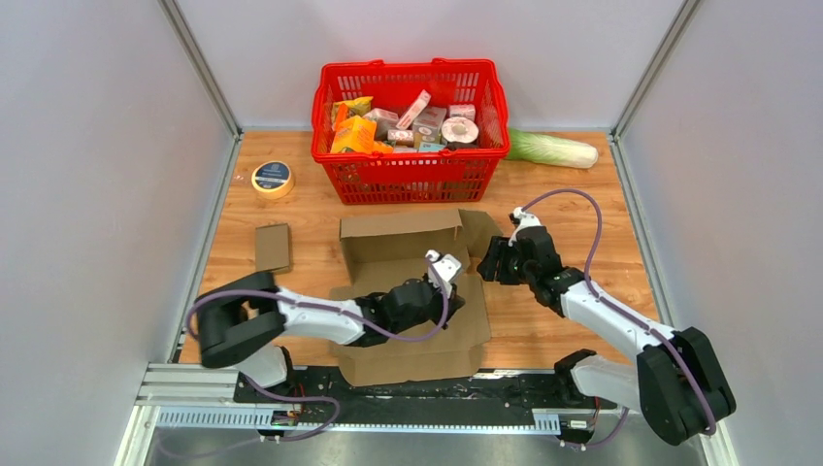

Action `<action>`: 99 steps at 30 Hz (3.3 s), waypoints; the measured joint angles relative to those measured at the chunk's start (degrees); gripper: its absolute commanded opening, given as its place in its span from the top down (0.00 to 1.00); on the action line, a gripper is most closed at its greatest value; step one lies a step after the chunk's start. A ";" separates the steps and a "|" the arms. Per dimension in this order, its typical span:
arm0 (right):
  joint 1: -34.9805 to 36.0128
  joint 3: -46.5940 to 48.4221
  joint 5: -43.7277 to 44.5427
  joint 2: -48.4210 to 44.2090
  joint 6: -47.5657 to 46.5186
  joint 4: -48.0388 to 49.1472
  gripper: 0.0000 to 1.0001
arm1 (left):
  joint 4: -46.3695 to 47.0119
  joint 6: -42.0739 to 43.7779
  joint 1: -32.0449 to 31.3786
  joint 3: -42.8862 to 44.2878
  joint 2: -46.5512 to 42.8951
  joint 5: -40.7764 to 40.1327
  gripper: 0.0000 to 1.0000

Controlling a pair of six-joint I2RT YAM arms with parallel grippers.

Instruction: Fold the paper box

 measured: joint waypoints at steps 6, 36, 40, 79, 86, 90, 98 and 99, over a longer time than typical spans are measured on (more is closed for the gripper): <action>-0.59 1.20 -1.81 1.51 -0.24 -0.37 0.44 | 14.40 0.00 0.00 4.24 15.61 3.19 0.95; 9.86 3.78 1.36 -2.91 9.01 -4.33 1.00 | 20.74 -6.16 0.00 6.86 27.28 -1.62 1.00; 11.93 3.26 2.95 -3.41 11.50 -6.64 0.71 | 21.66 -6.36 0.00 6.19 27.28 -1.77 1.00; 20.28 5.84 18.51 -4.28 12.33 -7.37 0.86 | 23.32 -6.36 -0.09 5.27 27.36 -1.01 0.95; 21.20 6.19 21.99 -0.85 9.35 -7.41 0.88 | 25.68 -3.48 0.04 -2.93 21.51 3.21 0.65; 21.20 6.21 22.69 -0.85 8.02 -7.39 0.90 | 22.40 -1.68 0.00 -10.32 11.13 4.98 0.59; 21.20 6.29 22.86 -0.66 7.30 -7.28 0.90 | -5.38 -0.76 -0.09 -15.58 -31.12 -8.48 0.52; 21.20 6.36 22.84 -0.37 7.30 -6.99 0.90 | -10.64 -1.27 0.15 -15.10 -36.28 -12.33 0.50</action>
